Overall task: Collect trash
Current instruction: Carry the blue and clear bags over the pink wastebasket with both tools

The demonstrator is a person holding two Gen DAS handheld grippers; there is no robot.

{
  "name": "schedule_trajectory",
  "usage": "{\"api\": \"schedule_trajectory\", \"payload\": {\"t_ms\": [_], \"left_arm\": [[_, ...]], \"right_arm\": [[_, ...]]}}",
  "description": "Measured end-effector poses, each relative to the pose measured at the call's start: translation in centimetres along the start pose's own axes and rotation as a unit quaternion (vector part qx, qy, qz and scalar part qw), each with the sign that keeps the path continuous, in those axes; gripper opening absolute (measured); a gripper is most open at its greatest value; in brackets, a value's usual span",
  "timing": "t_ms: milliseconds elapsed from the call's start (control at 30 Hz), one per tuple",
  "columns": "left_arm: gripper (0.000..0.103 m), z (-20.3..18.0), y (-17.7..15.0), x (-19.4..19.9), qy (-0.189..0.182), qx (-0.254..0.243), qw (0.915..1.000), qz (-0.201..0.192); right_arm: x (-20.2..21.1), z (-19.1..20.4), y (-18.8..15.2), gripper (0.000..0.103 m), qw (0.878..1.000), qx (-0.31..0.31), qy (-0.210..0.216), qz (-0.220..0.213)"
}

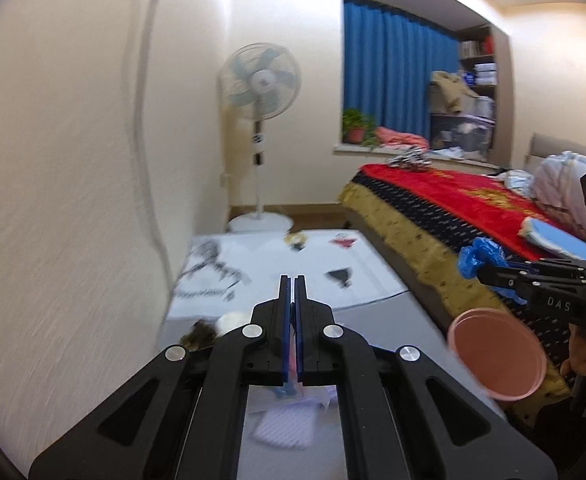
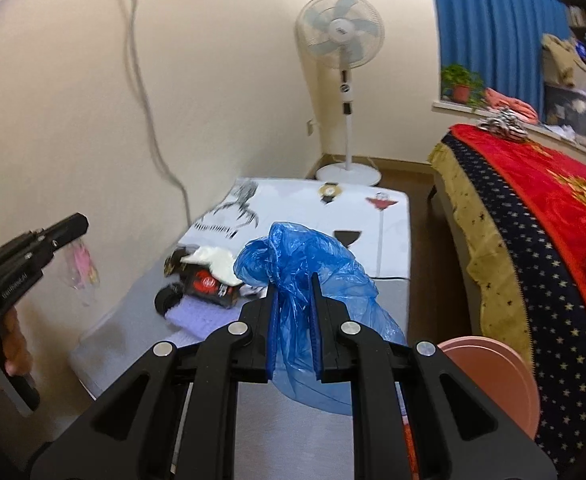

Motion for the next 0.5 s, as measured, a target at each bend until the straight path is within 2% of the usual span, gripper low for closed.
{"api": "schedule_trajectory", "payload": {"t_ms": [133,267,367,500], "left_arm": [[0.002,-4.6,3.3,-1.0,-0.050,-0.015,0.9984,-0.020],[0.002,-10.3,4.9,-3.1,-0.098,-0.033,0.9944,-0.023],[0.002,-14.9,4.6,-5.6,-0.138,-0.032,0.9899,-0.006],[0.002,-20.9,2.6,-9.1,-0.177,-0.029,0.9834,0.028]], "right_arm": [[2.1,-3.3,0.4,0.014,0.999,0.016,-0.035,-0.004],[3.6,-7.3,-0.2,0.014,0.997,0.021,-0.074,0.001],[4.4,-10.4,-1.2,0.015,0.995,0.006,-0.098,0.004],[3.9,-15.0,-2.9,0.015,0.991,-0.040,-0.128,0.026]]}}
Point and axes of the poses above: each gripper's, at about its wrist camera, not at the fingertips, and x roughly against the way its jaws point, z to its left, y to its top, the point moved 3 cm from there along -x, roughly the way its jaws point
